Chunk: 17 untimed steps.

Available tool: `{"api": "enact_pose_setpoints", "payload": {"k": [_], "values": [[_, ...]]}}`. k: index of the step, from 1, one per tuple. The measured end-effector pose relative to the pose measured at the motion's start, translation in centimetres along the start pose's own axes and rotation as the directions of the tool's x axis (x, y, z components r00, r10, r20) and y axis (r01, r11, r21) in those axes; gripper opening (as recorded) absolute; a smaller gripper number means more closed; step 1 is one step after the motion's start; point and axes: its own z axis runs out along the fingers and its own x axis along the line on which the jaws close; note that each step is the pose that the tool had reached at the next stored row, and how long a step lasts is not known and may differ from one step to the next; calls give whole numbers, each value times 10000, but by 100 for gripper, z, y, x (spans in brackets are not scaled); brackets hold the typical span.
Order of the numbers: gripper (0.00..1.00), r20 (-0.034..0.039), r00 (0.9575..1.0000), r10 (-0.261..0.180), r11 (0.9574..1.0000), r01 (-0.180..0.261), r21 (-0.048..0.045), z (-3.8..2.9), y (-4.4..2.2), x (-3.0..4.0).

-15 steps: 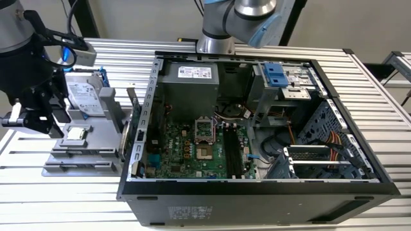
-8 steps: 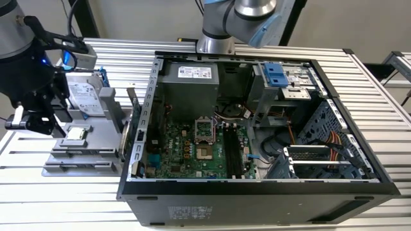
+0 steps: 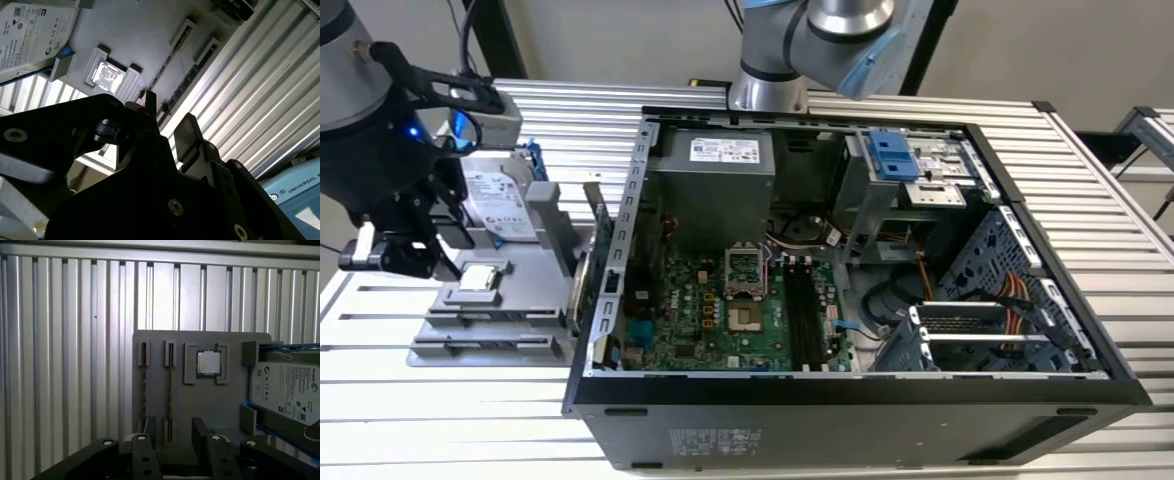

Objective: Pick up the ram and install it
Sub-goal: 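Pick up the ram and move it above insertion slot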

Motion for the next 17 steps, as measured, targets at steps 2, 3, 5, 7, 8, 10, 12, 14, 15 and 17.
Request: {"api": "enact_pose_setpoints", "payload": {"k": [2,3,5,7,8,10,12,14,15,17], "values": [[100,2,10000,-1,10000,1,1,10,-1,1],[100,1,10000,-1,10000,1,1,16,-1,2],[100,1,10000,-1,10000,1,0,27,-1,3],[100,1,10000,-1,10000,1,0,39,-1,3],[100,1,10000,-1,10000,1,0,44,-1,4],[100,1,10000,-1,10000,1,0,54,-2,5],[100,1,10000,-2,10000,2,0,65,-2,5],[100,1,10000,-2,10000,2,1,75,-2,6],[100,1,10000,-1,10000,1,0,79,-2,7],[100,1,10000,-1,10000,1,0,90,-2,8]]}}
